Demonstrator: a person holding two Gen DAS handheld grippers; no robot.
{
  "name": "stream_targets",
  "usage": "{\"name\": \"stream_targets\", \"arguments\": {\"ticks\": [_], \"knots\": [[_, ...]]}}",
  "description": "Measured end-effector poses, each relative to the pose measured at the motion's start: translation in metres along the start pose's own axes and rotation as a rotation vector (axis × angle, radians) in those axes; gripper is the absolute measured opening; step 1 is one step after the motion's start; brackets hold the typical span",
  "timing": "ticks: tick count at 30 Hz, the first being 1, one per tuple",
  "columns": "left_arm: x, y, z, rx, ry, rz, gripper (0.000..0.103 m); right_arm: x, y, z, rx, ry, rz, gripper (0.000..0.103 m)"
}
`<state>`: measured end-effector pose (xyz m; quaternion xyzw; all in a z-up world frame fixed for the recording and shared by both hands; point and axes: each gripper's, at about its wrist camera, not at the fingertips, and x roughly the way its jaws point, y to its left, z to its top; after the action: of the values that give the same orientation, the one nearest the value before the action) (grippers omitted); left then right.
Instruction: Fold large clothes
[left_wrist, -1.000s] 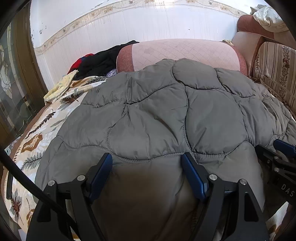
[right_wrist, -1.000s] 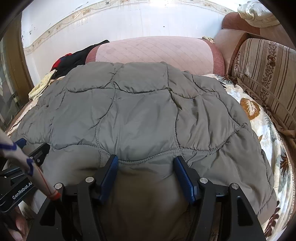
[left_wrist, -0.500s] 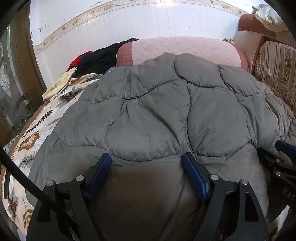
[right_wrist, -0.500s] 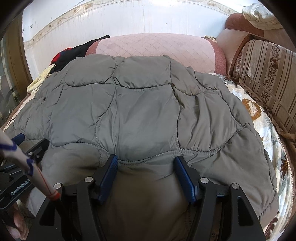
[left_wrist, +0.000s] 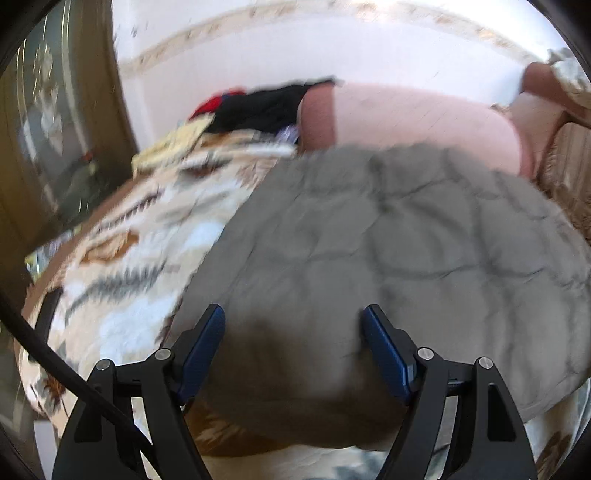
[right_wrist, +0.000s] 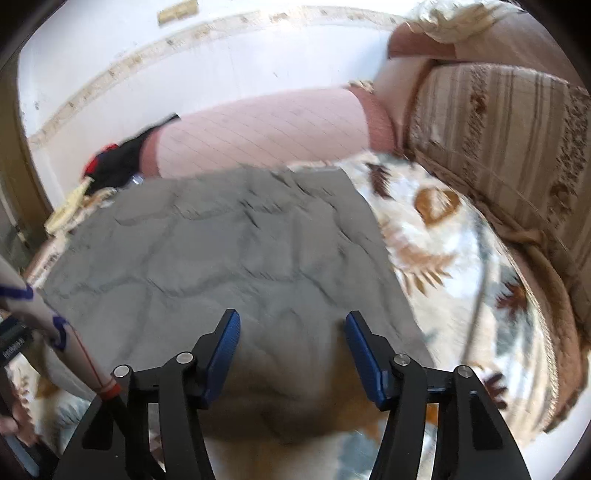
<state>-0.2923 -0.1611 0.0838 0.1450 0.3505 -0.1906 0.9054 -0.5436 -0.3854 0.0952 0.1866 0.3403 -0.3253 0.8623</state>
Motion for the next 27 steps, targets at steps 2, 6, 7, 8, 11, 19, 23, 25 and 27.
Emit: {"name": "stream_targets", "arguments": {"ticks": [2,6,7,8,11,19,23,25,27], "knots": [[0.015,0.002,-0.003,-0.005,0.062,-0.019,0.078,0.013,-0.003,-0.006,-0.004,0.065,-0.01,0.061],[0.029,-0.006,-0.002,-0.02,0.088,-0.005,0.079,0.035,0.006,-0.007,-0.044,0.124,-0.054,0.064],[0.031,-0.006,-0.002,-0.023,0.088,-0.002,0.079,0.038,0.006,-0.006,-0.047,0.127,-0.063,0.065],[0.032,-0.006,-0.001,-0.029,0.086,0.002,0.079,0.041,0.007,-0.005,-0.048,0.128,-0.072,0.065],[0.022,-0.006,-0.003,-0.034,0.047,0.019,0.079,0.037,0.006,-0.005,-0.035,0.116,-0.077,0.065],[-0.037,-0.035,-0.022,0.041,-0.119,-0.028,0.078,-0.019,0.051,-0.015,-0.143,-0.09,0.043,0.065],[-0.016,-0.059,-0.03,0.108,-0.037,-0.038,0.079,0.008,0.074,-0.032,-0.157,0.04,0.071,0.065],[-0.005,-0.057,-0.029,0.078,0.001,-0.058,0.08,0.022,0.078,-0.035,-0.162,0.082,0.057,0.067],[0.0,-0.057,-0.027,0.062,0.005,-0.052,0.081,0.028,0.08,-0.032,-0.165,0.079,0.048,0.068]]}}
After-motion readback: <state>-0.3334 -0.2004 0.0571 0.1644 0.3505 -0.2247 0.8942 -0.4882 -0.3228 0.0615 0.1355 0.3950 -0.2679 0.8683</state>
